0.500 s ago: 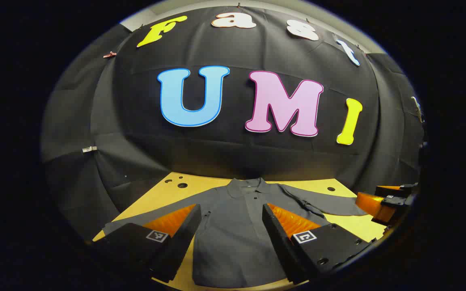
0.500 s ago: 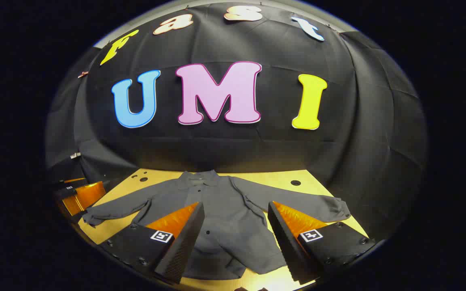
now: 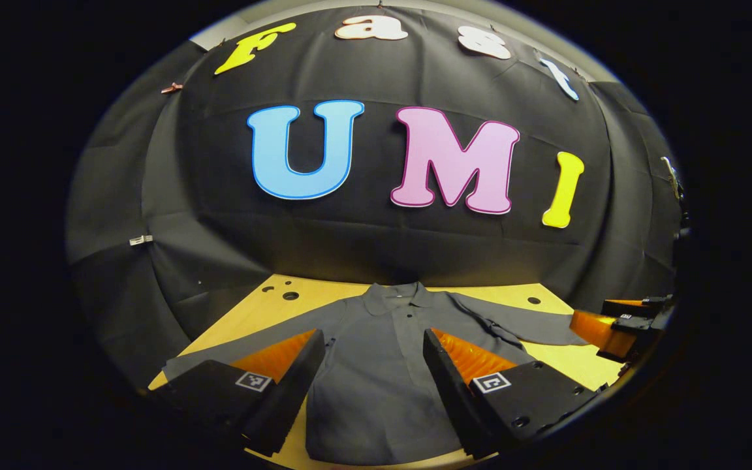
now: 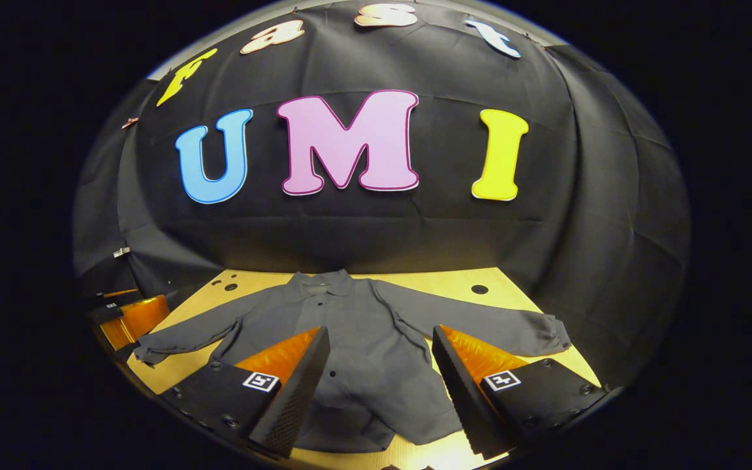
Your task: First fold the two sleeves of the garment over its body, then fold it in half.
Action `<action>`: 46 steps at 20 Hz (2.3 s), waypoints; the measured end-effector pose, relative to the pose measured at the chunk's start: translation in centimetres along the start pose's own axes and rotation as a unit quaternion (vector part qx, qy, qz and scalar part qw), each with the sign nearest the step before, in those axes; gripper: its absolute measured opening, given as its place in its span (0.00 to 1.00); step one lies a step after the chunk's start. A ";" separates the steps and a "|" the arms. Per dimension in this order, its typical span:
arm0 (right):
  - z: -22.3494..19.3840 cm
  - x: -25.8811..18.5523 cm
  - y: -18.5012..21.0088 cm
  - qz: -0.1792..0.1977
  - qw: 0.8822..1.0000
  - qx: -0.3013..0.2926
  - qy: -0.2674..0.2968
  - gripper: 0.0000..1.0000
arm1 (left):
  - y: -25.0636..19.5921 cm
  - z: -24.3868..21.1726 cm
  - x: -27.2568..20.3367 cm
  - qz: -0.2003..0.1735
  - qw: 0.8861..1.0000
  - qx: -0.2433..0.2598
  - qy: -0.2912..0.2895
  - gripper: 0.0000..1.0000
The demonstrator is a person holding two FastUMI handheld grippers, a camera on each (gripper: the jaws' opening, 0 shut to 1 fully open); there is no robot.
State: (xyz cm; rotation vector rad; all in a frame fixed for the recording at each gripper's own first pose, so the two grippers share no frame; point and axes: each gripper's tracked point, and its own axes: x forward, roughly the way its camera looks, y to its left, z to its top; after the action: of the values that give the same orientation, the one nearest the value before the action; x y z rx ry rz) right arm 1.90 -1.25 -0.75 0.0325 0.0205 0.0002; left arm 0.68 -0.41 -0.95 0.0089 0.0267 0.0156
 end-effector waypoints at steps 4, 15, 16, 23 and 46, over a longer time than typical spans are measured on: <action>-0.2 0.8 -0.5 -0.002 1.000 0.006 0.006 0.98 | 0.3 -0.8 0.1 0.008 1.000 -0.010 0.010 0.96; -1.6 4.1 -7.1 -0.045 0.998 0.037 0.038 0.98 | -0.5 -2.1 1.1 0.039 0.999 -0.006 0.029 0.96; -1.9 4.6 -8.3 -0.052 0.997 0.040 0.044 0.98 | -0.9 -2.5 1.3 0.041 0.999 -0.008 0.032 0.96; -4.2 7.9 -19.1 -0.140 0.985 0.073 0.075 0.97 | -2.6 -4.4 2.0 0.056 0.997 -0.008 0.055 0.96; -15.5 17.5 -41.2 -0.320 0.915 0.161 0.186 0.98 | -2.8 -9.4 3.5 0.102 0.985 -0.030 0.134 0.96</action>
State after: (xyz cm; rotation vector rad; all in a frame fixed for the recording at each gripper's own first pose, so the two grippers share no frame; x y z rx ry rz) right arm 19.04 -41.93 -17.97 0.3548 0.4125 -0.6567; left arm 3.96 -3.10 -10.49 -0.0511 0.2954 0.2218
